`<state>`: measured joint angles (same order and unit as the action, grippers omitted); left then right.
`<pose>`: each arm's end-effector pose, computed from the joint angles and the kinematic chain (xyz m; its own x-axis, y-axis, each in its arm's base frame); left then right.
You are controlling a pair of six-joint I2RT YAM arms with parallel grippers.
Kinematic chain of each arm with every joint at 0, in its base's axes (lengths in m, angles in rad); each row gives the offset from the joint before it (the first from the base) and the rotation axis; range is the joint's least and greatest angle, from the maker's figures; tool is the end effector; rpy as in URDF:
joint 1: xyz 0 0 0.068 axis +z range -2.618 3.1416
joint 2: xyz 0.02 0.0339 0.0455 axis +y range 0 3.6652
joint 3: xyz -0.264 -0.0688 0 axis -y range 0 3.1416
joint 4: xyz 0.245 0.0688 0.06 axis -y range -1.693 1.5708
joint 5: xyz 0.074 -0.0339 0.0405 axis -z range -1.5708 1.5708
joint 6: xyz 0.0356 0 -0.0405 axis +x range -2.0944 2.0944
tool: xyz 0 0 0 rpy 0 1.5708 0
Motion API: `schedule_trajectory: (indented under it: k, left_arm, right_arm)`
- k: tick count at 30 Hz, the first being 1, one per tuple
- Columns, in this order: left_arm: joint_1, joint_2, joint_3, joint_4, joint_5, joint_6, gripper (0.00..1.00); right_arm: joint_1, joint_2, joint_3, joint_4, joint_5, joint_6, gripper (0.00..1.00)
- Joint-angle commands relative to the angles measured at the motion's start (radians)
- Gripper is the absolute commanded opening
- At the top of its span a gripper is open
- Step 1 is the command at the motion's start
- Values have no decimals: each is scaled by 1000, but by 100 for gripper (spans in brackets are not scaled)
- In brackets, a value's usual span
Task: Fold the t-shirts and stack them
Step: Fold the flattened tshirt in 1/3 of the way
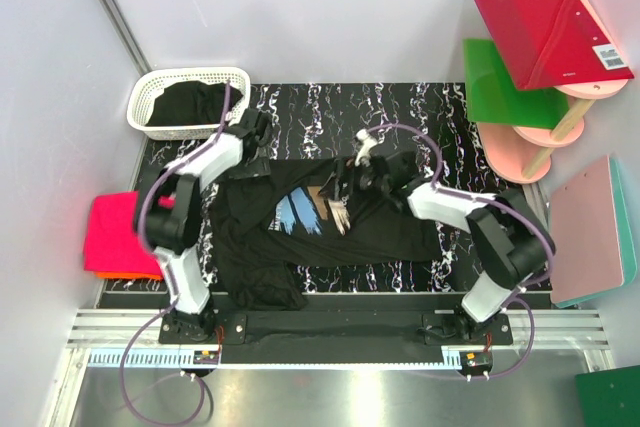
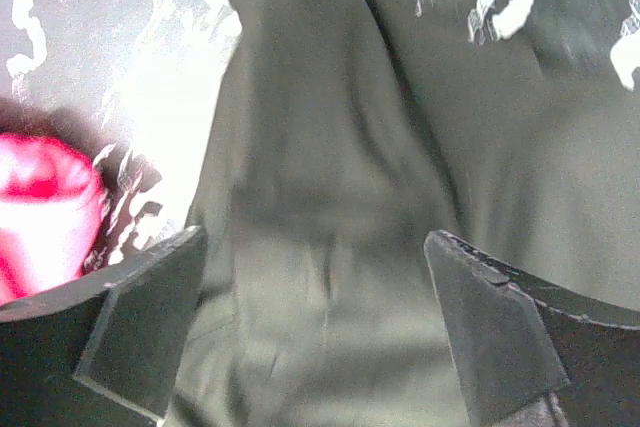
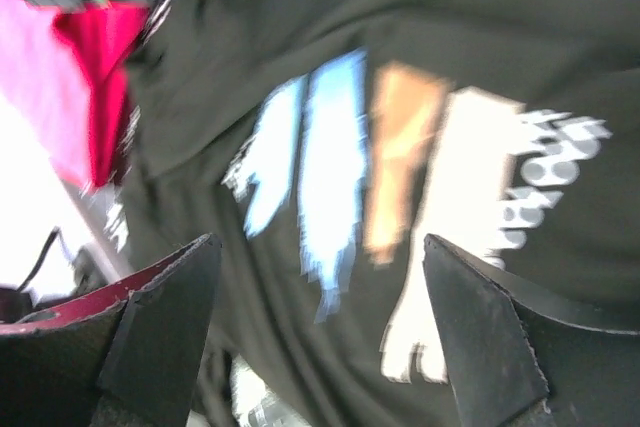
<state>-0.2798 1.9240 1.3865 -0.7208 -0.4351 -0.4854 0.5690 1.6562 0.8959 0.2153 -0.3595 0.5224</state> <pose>0.3743 -0.0919 0.1862 -0.8677 -0.1909 -0.4591 -0.3154 0.9251 0.2113 0.2908 0.2008 0.1955 -0.7566 0.0705 -0.6501 -0.4388 0.6823 0.5847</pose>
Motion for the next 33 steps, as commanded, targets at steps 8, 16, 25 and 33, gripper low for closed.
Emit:
schedule_trajectory:
  k: [8,16,25,33]
  left_arm:
    - [-38,-534,-251,63,4,16,99]
    - [-38,-671,-331,60,33,-7,99]
    - [-36,-689,-354,52,35,-2,99]
    - [-36,-681,-348,50,33,1,99]
  right_arm:
    - [236,232,170,111,-133,108,69]
    - [289,372,254,118,-52,128,63]
    - [301,454,363,110,-35,151,57]
    - [307,496,439,61,-18,151,54]
